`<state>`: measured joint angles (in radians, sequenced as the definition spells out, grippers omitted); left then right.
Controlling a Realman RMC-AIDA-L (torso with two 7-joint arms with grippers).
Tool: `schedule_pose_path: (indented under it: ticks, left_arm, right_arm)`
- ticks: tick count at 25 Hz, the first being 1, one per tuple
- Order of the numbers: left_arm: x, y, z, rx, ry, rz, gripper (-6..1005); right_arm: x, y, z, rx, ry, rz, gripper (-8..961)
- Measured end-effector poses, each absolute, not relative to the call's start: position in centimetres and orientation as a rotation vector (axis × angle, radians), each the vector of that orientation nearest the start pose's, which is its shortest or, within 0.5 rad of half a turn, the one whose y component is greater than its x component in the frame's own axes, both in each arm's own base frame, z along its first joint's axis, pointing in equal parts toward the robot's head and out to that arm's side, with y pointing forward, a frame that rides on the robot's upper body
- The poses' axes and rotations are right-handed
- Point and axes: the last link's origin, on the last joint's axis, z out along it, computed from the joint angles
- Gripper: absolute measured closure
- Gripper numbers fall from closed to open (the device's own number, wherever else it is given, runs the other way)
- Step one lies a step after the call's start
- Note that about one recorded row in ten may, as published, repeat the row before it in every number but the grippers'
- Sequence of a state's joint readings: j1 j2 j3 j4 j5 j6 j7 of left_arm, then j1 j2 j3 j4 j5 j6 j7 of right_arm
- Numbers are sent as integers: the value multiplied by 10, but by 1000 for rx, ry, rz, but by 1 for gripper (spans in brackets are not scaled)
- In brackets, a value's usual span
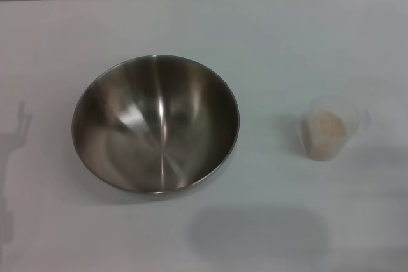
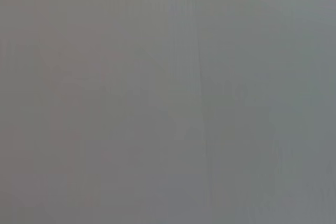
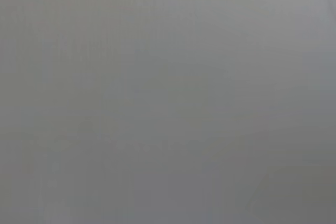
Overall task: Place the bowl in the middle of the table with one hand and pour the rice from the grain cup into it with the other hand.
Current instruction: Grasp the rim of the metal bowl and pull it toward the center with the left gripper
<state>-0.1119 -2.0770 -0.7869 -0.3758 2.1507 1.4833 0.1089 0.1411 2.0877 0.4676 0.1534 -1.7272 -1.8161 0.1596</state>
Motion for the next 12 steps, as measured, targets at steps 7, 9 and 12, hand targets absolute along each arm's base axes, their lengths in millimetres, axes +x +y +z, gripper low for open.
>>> schedule_pose_path:
  ticks: [7,9,12]
  left_arm:
    - [-343,235,9,-1305,-390,-690,182]
    - [-343,235,8,-1307,-388,-690,182]
    - [-343,235,8,-1308,-388,-691,183]
  right_arm:
    - [355,197,47,-1137,325,871,137]
    - [356,196,47,-1135,326,869,137]
    - [356,196,47,-1134,327,868,137]
